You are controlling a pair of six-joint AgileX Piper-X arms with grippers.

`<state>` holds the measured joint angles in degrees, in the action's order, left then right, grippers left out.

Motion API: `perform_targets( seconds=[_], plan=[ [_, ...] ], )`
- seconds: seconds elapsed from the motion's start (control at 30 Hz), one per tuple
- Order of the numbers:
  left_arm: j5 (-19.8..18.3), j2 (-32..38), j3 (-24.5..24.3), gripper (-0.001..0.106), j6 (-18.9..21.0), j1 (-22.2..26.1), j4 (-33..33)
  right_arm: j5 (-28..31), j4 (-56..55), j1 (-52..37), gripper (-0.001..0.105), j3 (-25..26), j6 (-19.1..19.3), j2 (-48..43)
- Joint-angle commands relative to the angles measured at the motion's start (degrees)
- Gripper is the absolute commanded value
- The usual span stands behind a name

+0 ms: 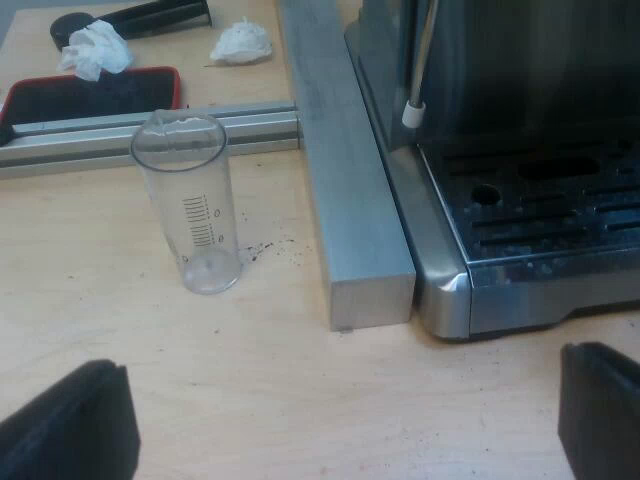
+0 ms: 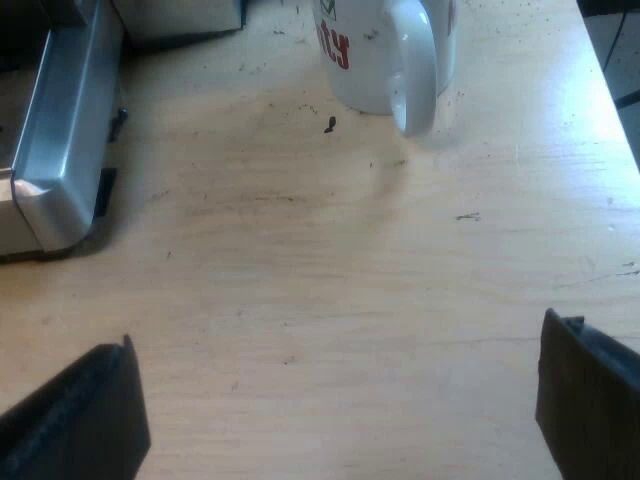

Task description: Place mug into machine

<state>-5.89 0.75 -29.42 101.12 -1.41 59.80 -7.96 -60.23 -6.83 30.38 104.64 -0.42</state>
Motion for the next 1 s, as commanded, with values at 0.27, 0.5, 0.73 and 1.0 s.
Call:
perform_targets(
  seconds=[0.27, 0.5, 0.73, 1.0],
  plan=[
    [0.0, 8.0, -0.3, 0.087, -0.1, 0.0, -1.0, 0.2, 0.4, 0.0, 0.081, 0.3, 0.7, -2.6],
    [-0.3, 8.0, -0.3, 0.087, 0.2, 0.0, -1.9, 0.2, 0.5, 0.0, 0.081, 0.3, 0.5, -2.6],
    [-6.1, 4.8, -0.3, 0.087, 0.2, -0.2, -2.7, 4.5, 3.3, 4.5, 0.081, 2.2, 2.2, -0.8],
    [-14.0, 0.0, -0.3, 0.087, 0.6, -4.5, -6.9, 8.0, 1.8, 6.6, 0.081, 8.2, 2.1, 5.9]
  ],
)
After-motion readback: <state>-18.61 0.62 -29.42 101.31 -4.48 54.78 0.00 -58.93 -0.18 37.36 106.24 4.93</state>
